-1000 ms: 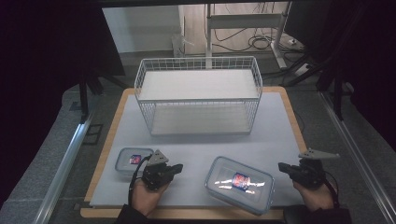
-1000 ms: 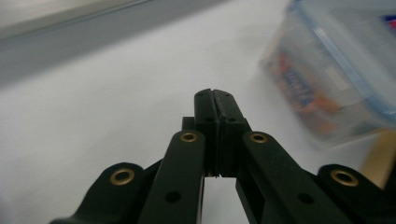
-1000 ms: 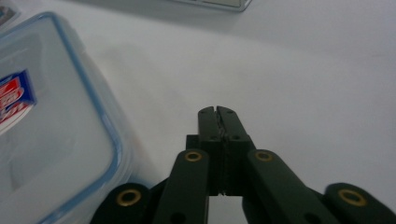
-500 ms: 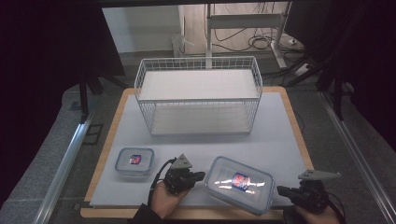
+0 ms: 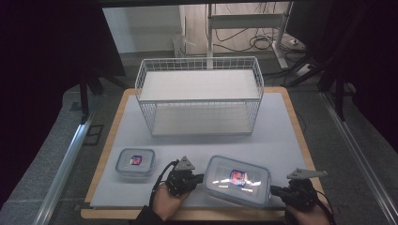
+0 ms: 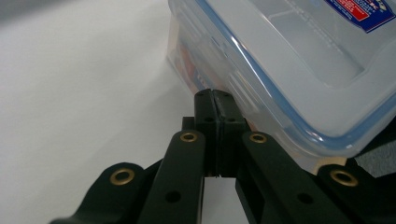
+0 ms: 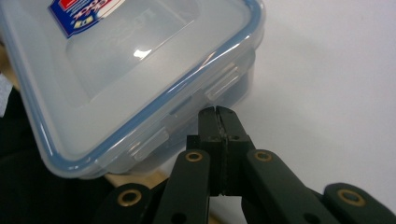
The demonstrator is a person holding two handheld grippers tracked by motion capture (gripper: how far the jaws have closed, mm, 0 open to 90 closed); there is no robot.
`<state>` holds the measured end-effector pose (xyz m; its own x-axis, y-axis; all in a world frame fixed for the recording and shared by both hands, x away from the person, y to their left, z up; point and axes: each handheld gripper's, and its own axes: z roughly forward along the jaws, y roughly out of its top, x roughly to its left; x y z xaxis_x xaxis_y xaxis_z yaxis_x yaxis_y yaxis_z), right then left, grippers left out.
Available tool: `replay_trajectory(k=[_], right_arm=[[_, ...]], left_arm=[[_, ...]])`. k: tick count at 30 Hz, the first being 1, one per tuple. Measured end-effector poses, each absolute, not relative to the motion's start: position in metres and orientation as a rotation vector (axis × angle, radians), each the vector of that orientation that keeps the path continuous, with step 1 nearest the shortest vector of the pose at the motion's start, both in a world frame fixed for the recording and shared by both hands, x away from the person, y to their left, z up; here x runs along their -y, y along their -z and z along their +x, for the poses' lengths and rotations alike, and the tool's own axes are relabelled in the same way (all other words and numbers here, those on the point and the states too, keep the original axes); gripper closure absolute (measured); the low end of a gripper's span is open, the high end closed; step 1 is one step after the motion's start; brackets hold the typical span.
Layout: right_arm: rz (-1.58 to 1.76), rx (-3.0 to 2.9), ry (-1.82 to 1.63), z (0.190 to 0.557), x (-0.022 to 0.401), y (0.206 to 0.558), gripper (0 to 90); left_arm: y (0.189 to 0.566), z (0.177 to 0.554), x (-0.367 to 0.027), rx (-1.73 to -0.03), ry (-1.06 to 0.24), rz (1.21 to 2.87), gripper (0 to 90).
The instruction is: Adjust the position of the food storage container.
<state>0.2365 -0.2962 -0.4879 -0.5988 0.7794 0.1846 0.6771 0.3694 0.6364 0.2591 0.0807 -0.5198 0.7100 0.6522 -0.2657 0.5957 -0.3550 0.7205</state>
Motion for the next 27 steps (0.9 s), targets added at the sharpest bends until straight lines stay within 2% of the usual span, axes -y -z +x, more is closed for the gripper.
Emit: replay_trajectory(k=[21, 27], right_arm=[[1.196, -2.555, -0.955, 0.317, 0.208, 0.488, 90.0], [1.174, -2.566, -0.936, 0.328, 0.194, 0.488, 90.0]], left_arm=[[0.515, 0.276, -0.141, -1.274, -0.231, 1.990, 90.0], [0.516, 0.279, -0.150, -1.277, -0.235, 1.983, 90.0]])
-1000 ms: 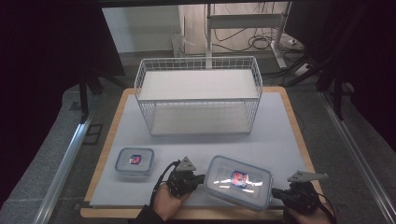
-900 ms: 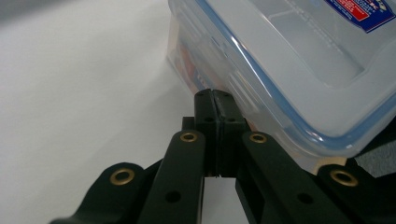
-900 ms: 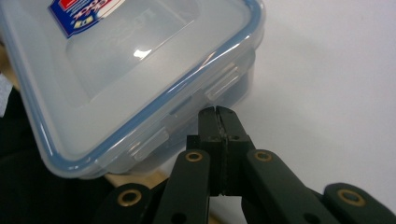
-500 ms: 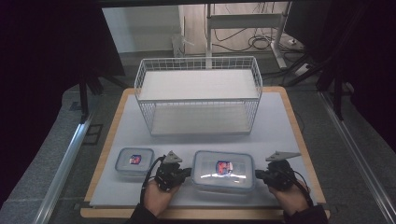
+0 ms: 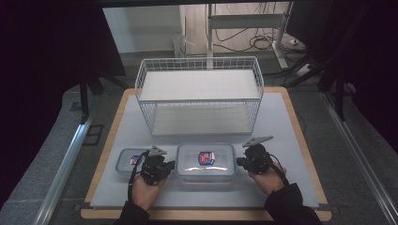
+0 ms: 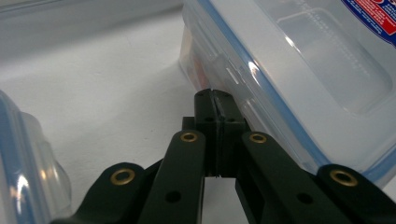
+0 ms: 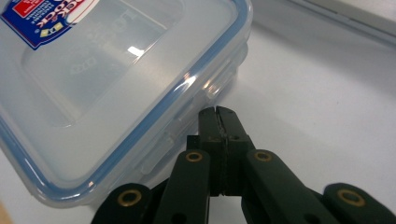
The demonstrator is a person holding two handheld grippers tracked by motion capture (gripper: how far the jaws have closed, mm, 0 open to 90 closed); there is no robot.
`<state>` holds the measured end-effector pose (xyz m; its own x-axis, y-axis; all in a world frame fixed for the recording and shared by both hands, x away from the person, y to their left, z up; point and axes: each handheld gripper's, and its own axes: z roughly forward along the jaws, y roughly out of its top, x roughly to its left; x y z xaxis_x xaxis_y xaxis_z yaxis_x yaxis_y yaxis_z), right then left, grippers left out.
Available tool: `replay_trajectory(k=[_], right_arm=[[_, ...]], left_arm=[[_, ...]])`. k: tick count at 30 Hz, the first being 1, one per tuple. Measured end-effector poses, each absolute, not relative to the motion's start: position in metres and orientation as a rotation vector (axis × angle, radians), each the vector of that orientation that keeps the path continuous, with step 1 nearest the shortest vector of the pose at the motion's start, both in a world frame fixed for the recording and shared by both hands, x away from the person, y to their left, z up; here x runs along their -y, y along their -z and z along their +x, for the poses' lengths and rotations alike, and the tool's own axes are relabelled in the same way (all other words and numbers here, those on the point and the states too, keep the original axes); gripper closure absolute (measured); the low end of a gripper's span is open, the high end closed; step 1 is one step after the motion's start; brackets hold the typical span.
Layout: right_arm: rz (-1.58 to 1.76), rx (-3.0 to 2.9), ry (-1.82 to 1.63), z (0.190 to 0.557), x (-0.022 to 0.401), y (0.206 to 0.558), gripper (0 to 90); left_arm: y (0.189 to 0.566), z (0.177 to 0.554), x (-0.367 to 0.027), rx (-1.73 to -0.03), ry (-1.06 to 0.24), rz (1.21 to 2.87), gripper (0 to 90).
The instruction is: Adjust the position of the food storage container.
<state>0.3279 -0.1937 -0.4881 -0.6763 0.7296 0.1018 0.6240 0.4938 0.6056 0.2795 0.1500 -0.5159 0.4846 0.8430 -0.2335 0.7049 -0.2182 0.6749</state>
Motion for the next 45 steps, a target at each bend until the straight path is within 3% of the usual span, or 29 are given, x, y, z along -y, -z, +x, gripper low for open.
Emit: replay_trajectory(k=[5, 15, 18, 24, 32, 37, 41, 45], right_arm=[[1.110, -2.562, -0.957, 0.323, 0.196, 0.490, 89.8], [1.034, -2.516, -1.029, 0.311, 0.213, 0.487, 77.0], [1.028, -2.508, -1.045, 0.310, 0.218, 0.488, 75.1], [1.044, -2.503, -1.060, 0.310, 0.221, 0.488, 74.2], [1.060, -2.502, -1.070, 0.310, 0.224, 0.488, 74.2], [1.068, -2.490, -1.087, 0.308, 0.230, 0.487, 74.2], [1.068, -2.478, -1.113, 0.303, 0.236, 0.486, 70.7], [1.070, -2.459, -1.139, 0.299, 0.241, 0.486, 59.5]], left_arm=[[0.517, 0.280, -0.152, -1.254, -0.234, 1.981, 89.6], [0.511, 0.262, -0.162, -1.225, -0.378, 2.016, 74.7], [0.513, 0.262, -0.169, -1.263, -0.399, 2.021, 76.1], [0.518, 0.268, -0.183, -1.337, -0.391, 1.984, 89.9], [0.517, 0.273, -0.201, -1.390, -0.436, 1.949, 90.0], [0.511, 0.263, -0.198, -1.329, -0.381, 1.926, 89.7], [0.508, 0.249, -0.188, -1.224, -0.385, 1.957, 76.7], [0.507, 0.237, -0.179, -1.157, -0.468, 2.011, 52.5]])
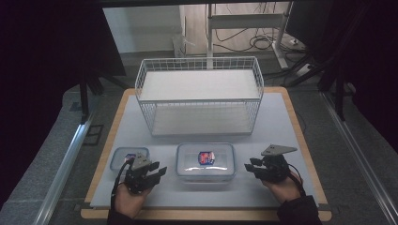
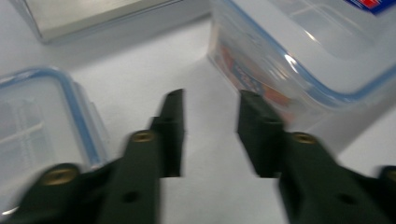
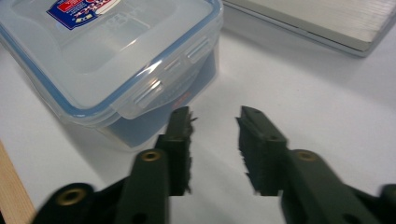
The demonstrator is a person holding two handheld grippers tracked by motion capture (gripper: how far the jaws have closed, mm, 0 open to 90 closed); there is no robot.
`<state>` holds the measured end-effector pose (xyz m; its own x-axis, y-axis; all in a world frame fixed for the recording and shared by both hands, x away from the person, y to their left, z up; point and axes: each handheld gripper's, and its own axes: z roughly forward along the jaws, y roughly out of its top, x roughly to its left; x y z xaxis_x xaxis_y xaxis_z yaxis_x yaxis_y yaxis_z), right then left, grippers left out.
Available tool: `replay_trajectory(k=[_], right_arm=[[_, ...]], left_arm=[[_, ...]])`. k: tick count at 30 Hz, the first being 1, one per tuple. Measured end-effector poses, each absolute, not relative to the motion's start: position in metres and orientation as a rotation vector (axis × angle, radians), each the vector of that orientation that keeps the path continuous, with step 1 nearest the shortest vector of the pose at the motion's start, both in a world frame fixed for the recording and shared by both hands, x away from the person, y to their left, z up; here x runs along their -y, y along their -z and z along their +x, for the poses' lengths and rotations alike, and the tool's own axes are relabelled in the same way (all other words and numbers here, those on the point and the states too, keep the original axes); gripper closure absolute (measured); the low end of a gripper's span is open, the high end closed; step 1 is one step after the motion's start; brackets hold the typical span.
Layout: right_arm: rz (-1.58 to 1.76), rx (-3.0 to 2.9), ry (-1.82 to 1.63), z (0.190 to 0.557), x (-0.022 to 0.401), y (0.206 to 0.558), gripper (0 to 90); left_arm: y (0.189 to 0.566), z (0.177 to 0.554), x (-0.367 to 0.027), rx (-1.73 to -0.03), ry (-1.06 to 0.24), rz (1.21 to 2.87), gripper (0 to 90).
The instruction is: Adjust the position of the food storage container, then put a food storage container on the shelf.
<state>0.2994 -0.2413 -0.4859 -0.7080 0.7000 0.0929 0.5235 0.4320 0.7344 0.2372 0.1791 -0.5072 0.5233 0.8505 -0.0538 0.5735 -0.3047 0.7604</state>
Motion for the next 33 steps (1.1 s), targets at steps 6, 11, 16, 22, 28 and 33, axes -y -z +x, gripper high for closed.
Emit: replay_trajectory(k=[6, 11, 16, 22, 28, 33], right_arm=[[1.047, -2.456, -1.156, 0.296, 0.244, 0.489, 44.5], [1.046, -2.452, -1.160, 0.295, 0.244, 0.492, 33.0], [1.052, -2.467, -1.155, 0.296, 0.245, 0.497, 27.2], [1.056, -2.463, -1.151, 0.296, 0.243, 0.498, 24.0], [1.096, -2.440, -1.160, 0.298, 0.244, 0.499, 19.8], [1.104, -2.438, -1.163, 0.299, 0.243, 0.499, 15.5]], left_arm=[[0.513, 0.227, -0.185, -1.113, -0.475, 2.025, 32.1], [0.520, 0.227, -0.185, -1.086, -0.430, 2.040, 21.0], [0.522, 0.228, -0.183, -1.096, -0.380, 2.048, 21.4], [0.521, 0.228, -0.182, -1.089, -0.362, 2.048, 19.1], [0.522, 0.229, -0.180, -1.088, -0.364, 2.056, 15.6], [0.524, 0.232, -0.178, -1.067, -0.374, 2.071, 9.8]])
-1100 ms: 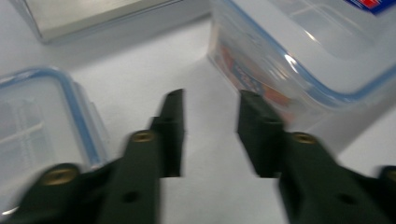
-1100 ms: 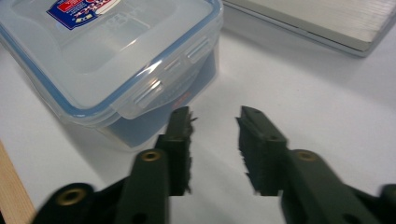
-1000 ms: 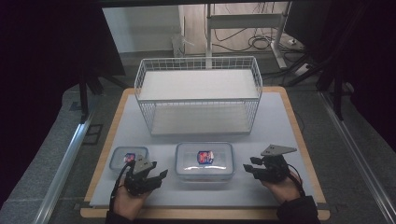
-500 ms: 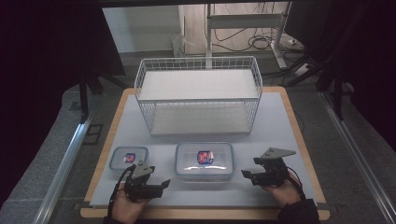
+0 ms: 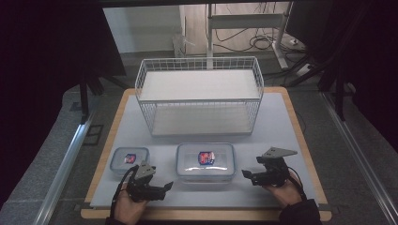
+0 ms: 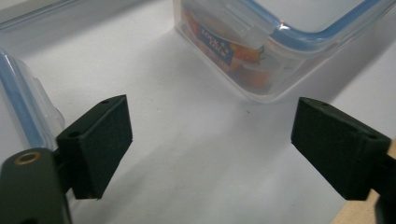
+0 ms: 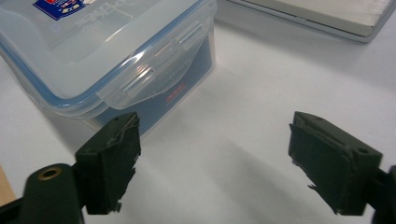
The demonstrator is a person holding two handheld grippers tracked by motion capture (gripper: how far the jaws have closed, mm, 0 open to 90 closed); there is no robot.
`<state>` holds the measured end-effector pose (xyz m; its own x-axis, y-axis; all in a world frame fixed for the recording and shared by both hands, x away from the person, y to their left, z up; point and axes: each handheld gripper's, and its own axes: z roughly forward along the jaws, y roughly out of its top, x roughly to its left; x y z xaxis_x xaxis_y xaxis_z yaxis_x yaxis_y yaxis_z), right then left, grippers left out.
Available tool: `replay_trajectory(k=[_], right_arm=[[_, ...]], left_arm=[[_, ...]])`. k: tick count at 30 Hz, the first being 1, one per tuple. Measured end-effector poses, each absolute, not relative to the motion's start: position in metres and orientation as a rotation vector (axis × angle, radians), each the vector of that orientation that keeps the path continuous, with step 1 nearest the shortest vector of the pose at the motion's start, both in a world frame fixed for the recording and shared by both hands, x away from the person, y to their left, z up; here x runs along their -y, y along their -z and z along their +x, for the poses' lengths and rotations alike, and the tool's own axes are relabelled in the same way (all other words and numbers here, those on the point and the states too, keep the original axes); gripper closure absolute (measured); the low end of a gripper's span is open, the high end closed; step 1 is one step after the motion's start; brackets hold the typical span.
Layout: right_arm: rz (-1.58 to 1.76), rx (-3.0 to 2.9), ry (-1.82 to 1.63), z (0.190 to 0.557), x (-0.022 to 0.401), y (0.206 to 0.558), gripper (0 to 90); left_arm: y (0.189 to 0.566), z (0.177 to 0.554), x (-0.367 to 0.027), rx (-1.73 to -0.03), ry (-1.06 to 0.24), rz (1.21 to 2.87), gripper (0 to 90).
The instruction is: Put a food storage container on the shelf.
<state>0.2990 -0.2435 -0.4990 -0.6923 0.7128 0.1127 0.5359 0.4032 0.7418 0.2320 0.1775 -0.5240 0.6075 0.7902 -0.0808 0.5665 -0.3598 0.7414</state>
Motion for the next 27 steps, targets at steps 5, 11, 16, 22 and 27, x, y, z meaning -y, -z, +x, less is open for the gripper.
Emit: replay_trajectory(k=[5, 11, 16, 22, 27], right_arm=[[1.111, -2.424, -1.174, 0.300, 0.244, 0.496, 10.9], [1.124, -2.412, -1.173, 0.300, 0.243, 0.491, 6.4], [1.123, -2.418, -1.157, 0.301, 0.239, 0.485, 5.1], [1.129, -2.449, -1.206, 0.303, 0.233, 0.474, 5.3], [1.112, -2.499, -1.215, 0.309, 0.222, 0.468, 8.2]], left_arm=[[0.517, 0.234, -0.177, -1.053, -0.329, 2.024, 5.9], [0.505, 0.240, -0.178, -1.069, -0.295, 2.006, 5.0], [0.499, 0.252, -0.172, -1.065, -0.260, 2.031, 3.0], [0.495, 0.272, -0.160, -1.037, -0.201, 2.070, 1.6], [0.493, 0.290, -0.151, -1.023, -0.163, 2.075, 1.4]])
